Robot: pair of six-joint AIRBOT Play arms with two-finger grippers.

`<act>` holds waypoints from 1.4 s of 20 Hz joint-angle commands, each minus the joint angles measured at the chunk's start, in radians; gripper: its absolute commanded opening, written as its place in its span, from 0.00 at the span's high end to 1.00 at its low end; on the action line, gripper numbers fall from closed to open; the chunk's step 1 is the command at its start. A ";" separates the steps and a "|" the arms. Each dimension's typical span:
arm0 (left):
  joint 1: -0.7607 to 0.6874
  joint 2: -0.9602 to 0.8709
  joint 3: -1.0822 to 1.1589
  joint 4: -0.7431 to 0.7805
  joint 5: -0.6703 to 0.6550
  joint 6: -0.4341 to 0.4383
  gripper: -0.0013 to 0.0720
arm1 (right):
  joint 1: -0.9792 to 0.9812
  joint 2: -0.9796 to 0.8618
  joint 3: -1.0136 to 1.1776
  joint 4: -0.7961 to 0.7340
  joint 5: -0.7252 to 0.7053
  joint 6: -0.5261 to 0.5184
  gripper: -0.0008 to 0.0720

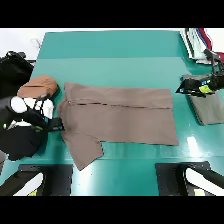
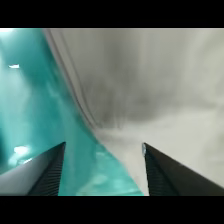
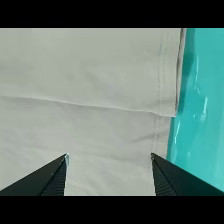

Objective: Fold the shirts.

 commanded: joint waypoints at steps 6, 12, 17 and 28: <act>0.000 0.076 -0.305 -0.313 0.129 0.040 0.21 | -0.002 0.033 0.000 0.013 -0.002 -0.002 0.20; 0.000 0.077 -0.248 -0.348 0.075 0.089 0.95 | -0.093 0.067 -0.150 -0.087 0.079 -0.006 0.20; 0.000 0.077 -0.187 -0.352 0.049 0.119 0.95 | -0.407 0.107 -0.589 -0.095 0.114 -0.006 0.20; 0.000 0.080 -0.176 -0.335 0.003 0.148 0.95 | -0.314 0.070 -0.806 0.136 -0.053 -0.059 0.91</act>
